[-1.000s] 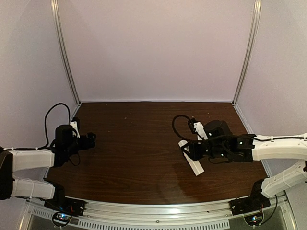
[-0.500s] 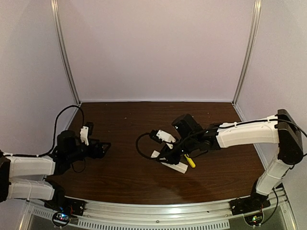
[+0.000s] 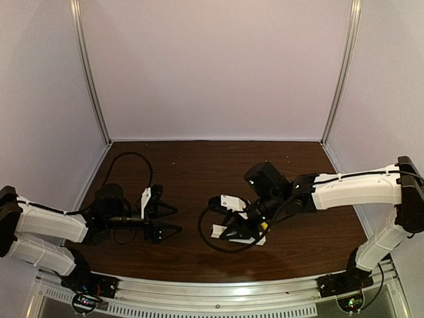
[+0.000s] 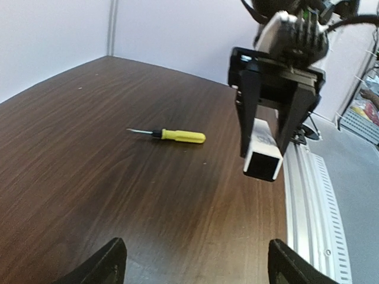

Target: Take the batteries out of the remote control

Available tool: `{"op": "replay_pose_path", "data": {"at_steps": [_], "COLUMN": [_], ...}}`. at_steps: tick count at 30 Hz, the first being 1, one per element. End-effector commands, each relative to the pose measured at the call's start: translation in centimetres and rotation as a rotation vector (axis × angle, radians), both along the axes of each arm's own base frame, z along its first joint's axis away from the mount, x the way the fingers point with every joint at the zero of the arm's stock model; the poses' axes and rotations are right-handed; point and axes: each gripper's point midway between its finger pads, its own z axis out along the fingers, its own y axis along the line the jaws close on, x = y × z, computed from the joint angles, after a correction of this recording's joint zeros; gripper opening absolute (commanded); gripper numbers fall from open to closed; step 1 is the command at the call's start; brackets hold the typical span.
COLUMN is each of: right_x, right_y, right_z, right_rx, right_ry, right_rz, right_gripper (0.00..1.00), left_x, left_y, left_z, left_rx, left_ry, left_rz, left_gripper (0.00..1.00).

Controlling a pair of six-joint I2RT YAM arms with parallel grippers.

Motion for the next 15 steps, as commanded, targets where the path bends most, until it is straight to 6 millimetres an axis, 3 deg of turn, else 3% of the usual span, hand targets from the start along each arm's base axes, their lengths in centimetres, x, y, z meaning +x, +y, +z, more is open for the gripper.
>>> {"op": "replay_pose_path", "data": {"at_steps": [1,6,15], "right_x": [-1.6,-2.2,-2.3], "right_y": [-0.2,0.1,1.1], "right_z": [1.8,2.3,3.6], "right_rx": [0.059,0.065,0.098], "right_ry": [-0.025,-0.027,-0.038], "right_rz": [0.091,0.11,0.099], "right_gripper": [0.0,0.0,0.0], "left_x": [-2.4,-4.3,-4.7], "left_y": [-2.3,-4.2,-7.0], "left_z": [2.0,2.1,1.7], "left_rx": [-0.044,-0.037,-0.005], "left_ry": [-0.121,-0.142,-0.154], "left_rz": [-0.183,-0.289,-0.318], "left_gripper": [0.84,0.84,0.81]}}
